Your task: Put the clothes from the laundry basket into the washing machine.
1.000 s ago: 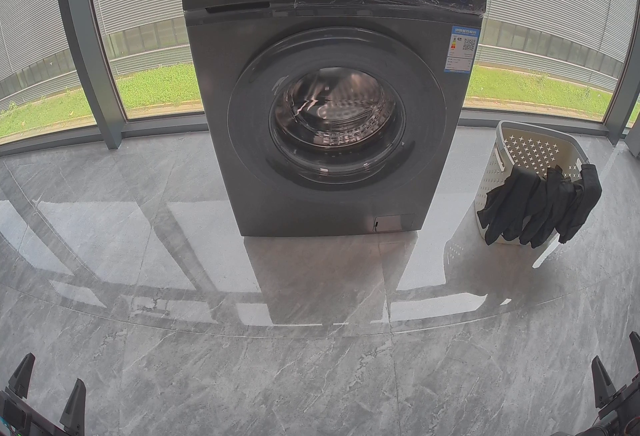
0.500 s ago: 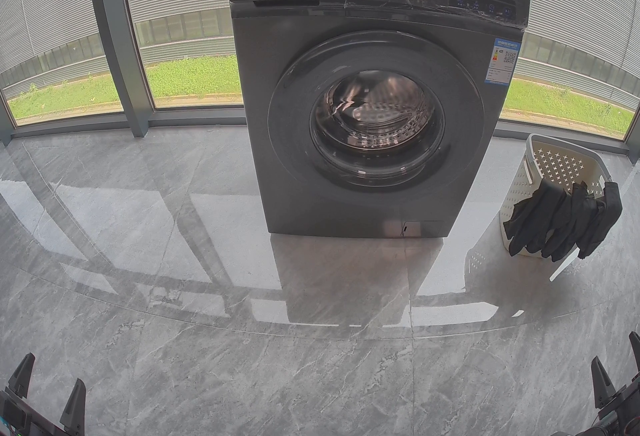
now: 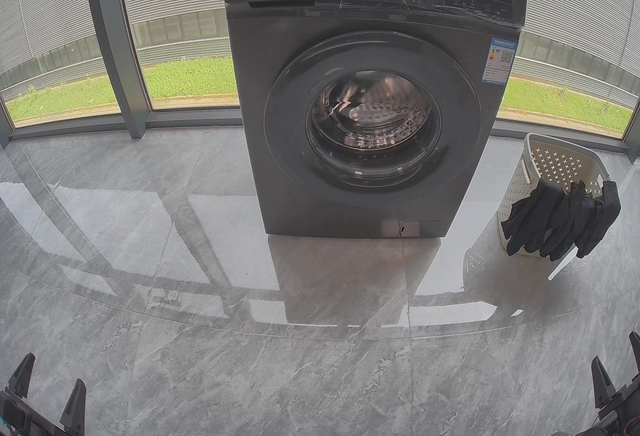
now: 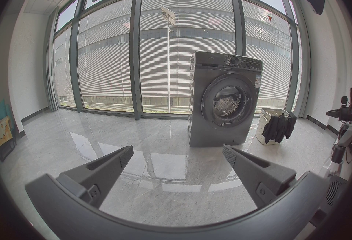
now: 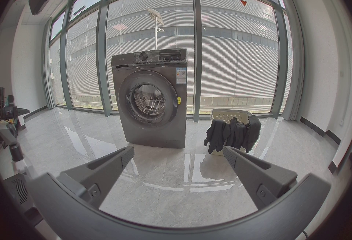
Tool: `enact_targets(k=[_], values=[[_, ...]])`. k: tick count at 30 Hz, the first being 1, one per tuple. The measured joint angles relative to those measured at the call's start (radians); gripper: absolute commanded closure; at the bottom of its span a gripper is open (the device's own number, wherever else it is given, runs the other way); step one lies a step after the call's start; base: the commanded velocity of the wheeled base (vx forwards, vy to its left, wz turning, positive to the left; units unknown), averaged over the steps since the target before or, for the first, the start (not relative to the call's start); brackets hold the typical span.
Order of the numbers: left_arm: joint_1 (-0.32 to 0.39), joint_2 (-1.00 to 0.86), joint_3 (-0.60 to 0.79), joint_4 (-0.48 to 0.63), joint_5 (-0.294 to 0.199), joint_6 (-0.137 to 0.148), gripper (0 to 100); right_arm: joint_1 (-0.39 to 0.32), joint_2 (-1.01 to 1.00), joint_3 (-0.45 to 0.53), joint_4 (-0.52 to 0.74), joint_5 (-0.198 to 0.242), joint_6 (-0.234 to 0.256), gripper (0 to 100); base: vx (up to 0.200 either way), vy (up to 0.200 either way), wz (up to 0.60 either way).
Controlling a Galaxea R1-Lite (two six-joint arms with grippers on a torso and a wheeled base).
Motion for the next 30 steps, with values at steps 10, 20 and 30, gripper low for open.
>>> enact_targets(k=[10,20,30], values=[[0.000,0.000,0.000,0.000,0.000,0.000,0,0.000,0.000,0.000,-0.001,0.000,0.000,0,0.000,-0.200,0.00],[0.000,0.000,0.000,-0.001,-0.001,0.001,0,0.000,0.000,0.000,-0.001,0.000,0.000,0,0.000,-0.180,0.00],[0.000,0.000,0.000,-0.001,-0.001,-0.001,0,0.000,0.000,0.000,-0.001,0.000,0.000,0,0.040,0.000,0.00]])
